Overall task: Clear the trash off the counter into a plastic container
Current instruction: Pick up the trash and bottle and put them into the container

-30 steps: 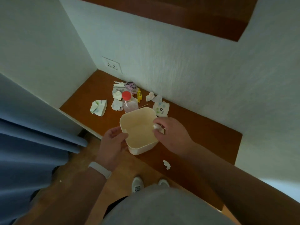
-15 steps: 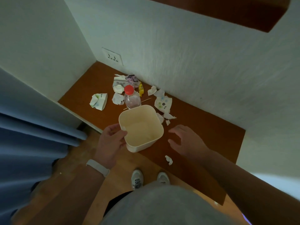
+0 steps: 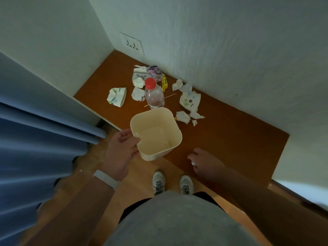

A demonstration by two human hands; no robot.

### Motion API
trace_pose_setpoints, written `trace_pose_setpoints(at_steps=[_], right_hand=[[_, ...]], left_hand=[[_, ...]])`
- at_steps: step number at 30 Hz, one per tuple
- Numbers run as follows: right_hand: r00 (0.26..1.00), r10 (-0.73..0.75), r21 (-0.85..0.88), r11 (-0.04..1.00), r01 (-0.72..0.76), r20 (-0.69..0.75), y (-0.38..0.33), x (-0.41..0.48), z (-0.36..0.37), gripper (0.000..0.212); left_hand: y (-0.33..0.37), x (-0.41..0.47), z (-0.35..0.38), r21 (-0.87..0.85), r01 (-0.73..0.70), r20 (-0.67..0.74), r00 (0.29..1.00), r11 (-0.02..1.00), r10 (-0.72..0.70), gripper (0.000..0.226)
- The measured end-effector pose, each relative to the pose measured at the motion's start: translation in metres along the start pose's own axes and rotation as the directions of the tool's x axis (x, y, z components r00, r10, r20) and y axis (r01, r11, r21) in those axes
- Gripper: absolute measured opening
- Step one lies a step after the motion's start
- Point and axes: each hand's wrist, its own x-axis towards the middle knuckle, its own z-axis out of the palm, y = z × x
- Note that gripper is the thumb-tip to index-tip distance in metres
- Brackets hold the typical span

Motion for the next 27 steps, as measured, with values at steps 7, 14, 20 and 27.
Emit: trace_pose_setpoints(at_steps=[7,14,20,27], right_hand=[[0.997,0.076,-0.014,0.997,-0.077,-0.027,0.015,0.008,0.001,0.029],[0.979,0.125,0.029,0.992,-0.121,-0.164,0.008,0.006,-0.023,0.023],[0.878,0.139,0.217,0.975,-0.042,-0.457,-0.037,0.004,-0.074,0.024],[0.853,-0.064,0.171,0.969,0.176,-0.517,-0.089,0.004,-0.108,0.018]], left_hand=[[-0.001,0.002,-0.005,0.002,0.014,-0.005,1.000,1.000,-0.014,0.025],[0.003,0.005,-0.005,-0.012,0.031,0.011,0.999,0.999,-0.031,0.028],[0.003,0.005,-0.008,-0.017,0.018,0.025,1.000,1.000,-0.017,0.032],[0.007,0.004,-0.006,0.003,0.013,0.026,1.000,1.000,-0.013,0.036]])
